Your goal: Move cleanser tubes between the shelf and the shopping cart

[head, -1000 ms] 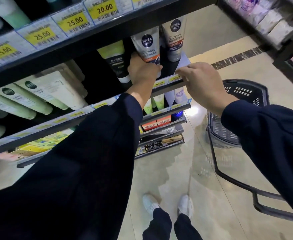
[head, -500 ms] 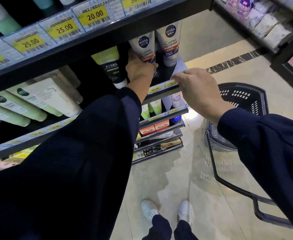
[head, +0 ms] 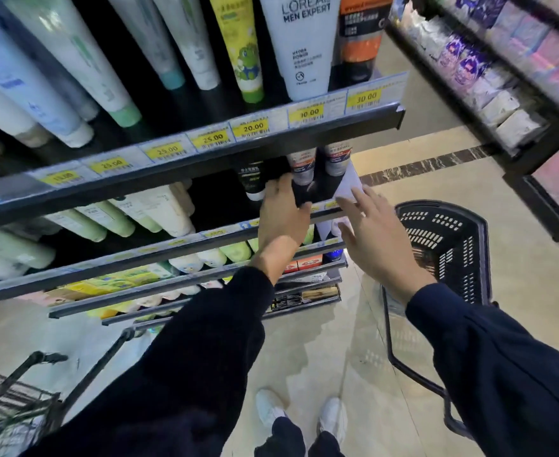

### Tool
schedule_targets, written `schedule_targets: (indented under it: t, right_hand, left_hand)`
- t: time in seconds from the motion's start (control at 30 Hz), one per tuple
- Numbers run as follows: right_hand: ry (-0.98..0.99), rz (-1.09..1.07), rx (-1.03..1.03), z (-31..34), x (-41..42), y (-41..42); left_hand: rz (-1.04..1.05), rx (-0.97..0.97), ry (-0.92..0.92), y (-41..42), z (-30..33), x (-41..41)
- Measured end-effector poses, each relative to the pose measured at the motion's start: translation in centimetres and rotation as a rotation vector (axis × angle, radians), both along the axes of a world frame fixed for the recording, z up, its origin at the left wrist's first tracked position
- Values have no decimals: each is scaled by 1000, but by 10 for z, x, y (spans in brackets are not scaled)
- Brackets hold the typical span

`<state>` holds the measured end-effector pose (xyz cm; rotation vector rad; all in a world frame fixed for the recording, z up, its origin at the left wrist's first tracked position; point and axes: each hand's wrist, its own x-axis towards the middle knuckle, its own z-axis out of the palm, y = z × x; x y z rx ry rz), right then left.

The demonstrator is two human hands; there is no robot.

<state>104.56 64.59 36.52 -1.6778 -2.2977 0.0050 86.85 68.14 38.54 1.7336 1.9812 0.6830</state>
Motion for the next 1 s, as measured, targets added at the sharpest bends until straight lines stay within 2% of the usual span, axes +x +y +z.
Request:
schedule_targets:
  t: [0.1, 0.3, 0.53, 0.67, 0.83, 1.0]
  right_hand:
    - [78, 18, -29, 16, 1, -37]
    - [265, 95, -191, 42, -25, -115]
    - [328, 270, -221, 59, -96, -148]
    - [271, 449, -318, 66, -155, -152]
    - [265, 683, -282, 82, -234, -163]
    - [225, 867, -369, 77, -321, -170]
  left_hand:
    - [-70, 39, 147, -55, 17, -24]
    - [-5, 93, 419, -159, 39, -81]
    - [259, 96, 431, -234, 53, -141]
    - [433, 42, 396, -276, 60, -181]
    - [653, 39, 403, -333, 61, -237]
    - [844, 24, 414, -388, 55, -293]
